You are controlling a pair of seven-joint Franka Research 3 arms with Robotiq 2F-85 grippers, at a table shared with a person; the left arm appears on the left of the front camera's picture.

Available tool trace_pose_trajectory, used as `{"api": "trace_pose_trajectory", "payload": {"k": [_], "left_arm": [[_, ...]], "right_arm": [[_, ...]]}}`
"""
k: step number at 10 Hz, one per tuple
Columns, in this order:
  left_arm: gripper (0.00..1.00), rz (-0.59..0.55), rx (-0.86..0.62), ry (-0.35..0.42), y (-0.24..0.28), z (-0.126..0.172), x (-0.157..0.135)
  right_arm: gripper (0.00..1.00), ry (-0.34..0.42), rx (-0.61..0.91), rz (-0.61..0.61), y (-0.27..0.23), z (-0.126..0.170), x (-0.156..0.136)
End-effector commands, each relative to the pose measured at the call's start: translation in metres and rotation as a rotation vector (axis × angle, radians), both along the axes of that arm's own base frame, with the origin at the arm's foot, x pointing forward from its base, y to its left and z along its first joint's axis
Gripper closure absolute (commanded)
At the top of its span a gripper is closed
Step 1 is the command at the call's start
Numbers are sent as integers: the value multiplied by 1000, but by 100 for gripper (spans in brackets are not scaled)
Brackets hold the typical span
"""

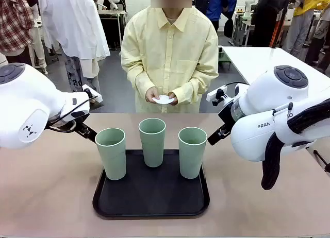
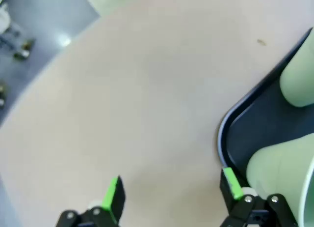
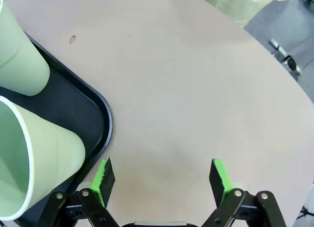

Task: Place coasters on the table and set cups on them.
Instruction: Pick up one Reusable plastic cup and place it on a coaster set by the human.

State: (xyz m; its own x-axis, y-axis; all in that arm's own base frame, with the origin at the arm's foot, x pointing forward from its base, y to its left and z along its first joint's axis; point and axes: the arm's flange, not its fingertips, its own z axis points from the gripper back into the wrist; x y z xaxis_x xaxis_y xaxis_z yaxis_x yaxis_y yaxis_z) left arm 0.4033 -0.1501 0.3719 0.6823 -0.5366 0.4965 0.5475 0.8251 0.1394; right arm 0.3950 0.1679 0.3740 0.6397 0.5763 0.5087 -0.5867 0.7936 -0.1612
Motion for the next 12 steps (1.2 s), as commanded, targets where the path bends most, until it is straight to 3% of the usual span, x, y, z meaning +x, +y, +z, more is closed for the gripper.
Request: {"api": "trace_pose_trajectory", "payload": {"k": [1, 12], "left_arm": [[0, 0, 0, 0, 0, 0, 0], [0, 0, 0, 0, 0, 0, 0]], "right_arm": [[0, 0, 0, 0, 0, 0, 0], [0, 0, 0, 0, 0, 0, 0]]}}
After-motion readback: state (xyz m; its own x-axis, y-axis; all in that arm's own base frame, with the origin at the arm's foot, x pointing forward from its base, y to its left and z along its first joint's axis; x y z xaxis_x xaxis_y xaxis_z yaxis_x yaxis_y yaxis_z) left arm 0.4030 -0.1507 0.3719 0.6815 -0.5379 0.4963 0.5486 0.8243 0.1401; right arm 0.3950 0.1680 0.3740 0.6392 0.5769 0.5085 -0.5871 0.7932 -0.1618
